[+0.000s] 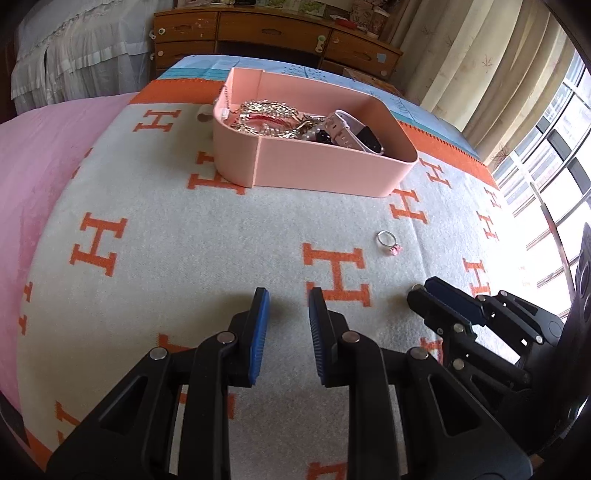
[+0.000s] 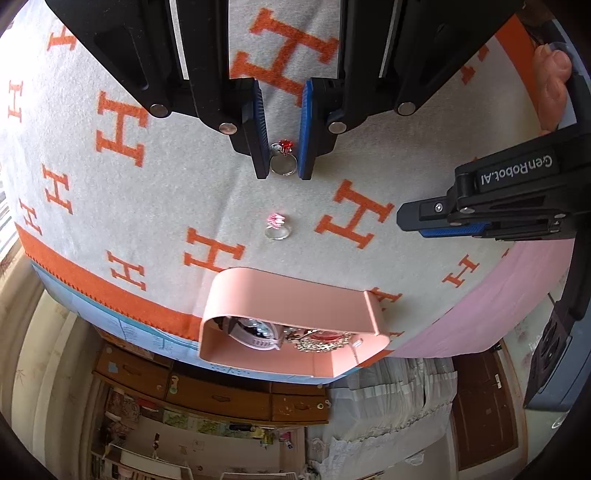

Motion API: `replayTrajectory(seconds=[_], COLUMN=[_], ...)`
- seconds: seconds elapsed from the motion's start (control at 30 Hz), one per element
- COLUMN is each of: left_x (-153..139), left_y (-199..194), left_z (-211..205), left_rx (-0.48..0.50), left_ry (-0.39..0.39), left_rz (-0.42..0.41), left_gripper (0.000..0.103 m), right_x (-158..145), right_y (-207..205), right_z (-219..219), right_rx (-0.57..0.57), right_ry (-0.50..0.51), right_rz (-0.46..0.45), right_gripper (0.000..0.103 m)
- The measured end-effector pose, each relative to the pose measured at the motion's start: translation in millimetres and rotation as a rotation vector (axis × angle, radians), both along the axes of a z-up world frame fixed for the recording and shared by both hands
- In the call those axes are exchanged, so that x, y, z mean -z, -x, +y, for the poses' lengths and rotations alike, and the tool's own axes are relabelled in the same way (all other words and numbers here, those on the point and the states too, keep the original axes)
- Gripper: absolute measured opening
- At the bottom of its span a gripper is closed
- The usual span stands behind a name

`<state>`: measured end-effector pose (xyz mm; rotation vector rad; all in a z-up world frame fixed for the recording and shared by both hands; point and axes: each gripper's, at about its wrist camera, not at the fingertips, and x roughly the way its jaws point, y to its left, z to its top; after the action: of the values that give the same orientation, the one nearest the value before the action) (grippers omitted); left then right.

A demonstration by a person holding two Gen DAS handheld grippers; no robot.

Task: Organize jewelry
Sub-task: 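Grasp the red-stone ring with the right tool while the left tool reaches the pink ring, then grasp the pink-stone ring with the left tool while the right tool holds the red ring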

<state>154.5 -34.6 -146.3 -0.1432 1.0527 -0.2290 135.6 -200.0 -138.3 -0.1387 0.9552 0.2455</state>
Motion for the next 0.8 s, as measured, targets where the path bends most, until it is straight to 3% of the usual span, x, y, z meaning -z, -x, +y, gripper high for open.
replayTrajectory(seconds=[0.23, 0.5, 0.67, 0.8], left_x=[1, -2, -3, -2], left_y=[-15, -36, -38, -34], left_z=[-48, -91, -110, -128], left_rx=[0.116, 0.112, 0.093, 0.071], left_ry=[0.033, -0.004, -0.062, -0.171], left_rz=[0.028, 0.018, -0.006, -0.037], left_gripper=[0.019, 0.019, 0.022, 0.023], right_x=[-2, -3, -3, -2], right_y=[-3, 9, 16, 20], right_z=[-68, -111, -125, -130], right_rx=[0.178, 0.237, 0.246, 0.244], right_ry=[-0.085, -0.142, -0.197, -0.241], right_rz=[0.005, -0.009, -0.01, -0.012], right_gripper=[0.015, 0.015, 0.015, 0.015])
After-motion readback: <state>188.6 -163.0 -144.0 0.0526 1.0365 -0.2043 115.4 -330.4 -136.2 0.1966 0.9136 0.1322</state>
